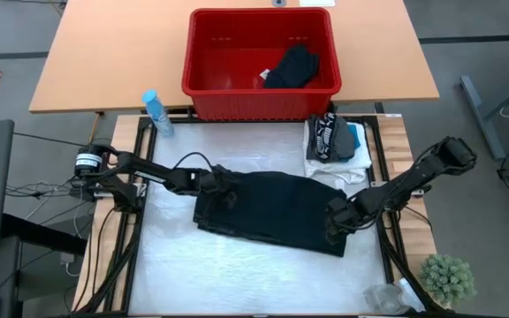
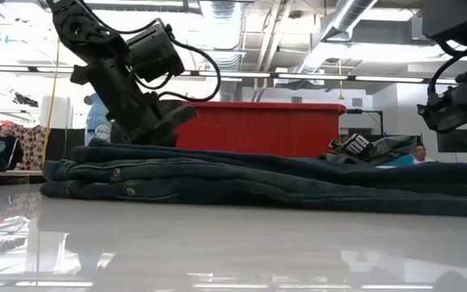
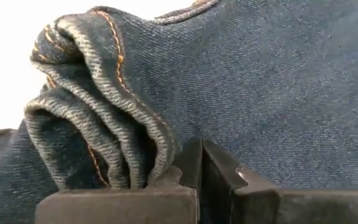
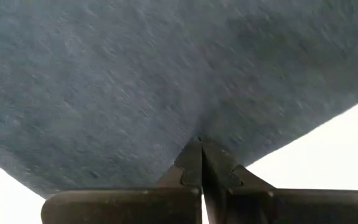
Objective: Fold laundry
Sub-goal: Fold the blue pants
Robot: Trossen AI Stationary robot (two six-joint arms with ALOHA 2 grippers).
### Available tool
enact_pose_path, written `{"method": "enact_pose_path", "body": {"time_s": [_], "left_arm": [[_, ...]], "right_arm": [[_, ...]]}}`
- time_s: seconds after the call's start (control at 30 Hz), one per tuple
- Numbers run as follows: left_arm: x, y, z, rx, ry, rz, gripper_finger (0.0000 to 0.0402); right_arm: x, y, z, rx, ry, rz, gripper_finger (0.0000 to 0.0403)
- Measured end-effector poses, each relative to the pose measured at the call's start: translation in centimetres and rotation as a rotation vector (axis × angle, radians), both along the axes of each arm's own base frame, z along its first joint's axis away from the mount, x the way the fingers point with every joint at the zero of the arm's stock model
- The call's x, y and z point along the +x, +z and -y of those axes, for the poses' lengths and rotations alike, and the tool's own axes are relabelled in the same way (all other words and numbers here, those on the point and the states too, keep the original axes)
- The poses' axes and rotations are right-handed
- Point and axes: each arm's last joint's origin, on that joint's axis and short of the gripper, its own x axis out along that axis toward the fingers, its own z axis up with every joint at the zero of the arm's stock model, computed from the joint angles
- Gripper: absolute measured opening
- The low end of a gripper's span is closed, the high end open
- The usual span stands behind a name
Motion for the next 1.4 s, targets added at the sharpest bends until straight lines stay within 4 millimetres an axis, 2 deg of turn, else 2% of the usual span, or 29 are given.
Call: {"method": "enact_pose_path", "body": {"time_s": [0.13,0.33,0.43,0.53,0.63,0.83,0.97,1.03,1.17,1.4], "left_arm": [[-0.2,3.8,-0.7,0.034,0.039,0.048,0.0],[-1.6,11.6,-1.4,0.18,0.073,0.179,0.0],[-1.8,14.4,-1.4,0.2,0.156,0.408,0.0],[-0.6,15.5,-1.0,0.145,0.002,0.705,0.0],[1.2,14.6,-0.1,0.11,-0.124,0.843,0.0],[5.3,9.8,1.2,0.094,-0.293,0.87,0.0],[8.3,6.4,1.6,0.054,-0.295,0.911,0.0],[9.5,4.7,1.7,0.015,-0.301,0.88,0.0],[11.8,3.0,2.5,-0.031,-0.341,0.826,0.0],[14.9,0.3,2.5,0.023,-0.4,0.494,0.0]], "right_arm": [[-0.2,0.0,0.1,-0.006,0.001,-0.016,0.0022],[-0.2,0.0,0.1,-0.016,0.026,-0.011,0.0022],[-0.2,0.0,0.1,-0.028,0.025,-0.006,0.0022],[-0.1,0.0,0.1,-0.039,0.023,-0.001,0.0022],[-0.1,0.0,0.1,-0.04,0.024,-0.001,0.0022],[-0.1,0.0,0.2,-0.041,0.044,0.005,0.0022],[-0.1,0.0,0.2,-0.042,0.046,0.004,0.0023],[-0.1,0.0,0.2,-0.043,0.046,0.004,0.0023],[-0.1,0.0,0.2,-0.047,0.044,0.003,0.0023],[0.1,0.4,0.0,-0.019,0.045,0.056,0.0039]]}}
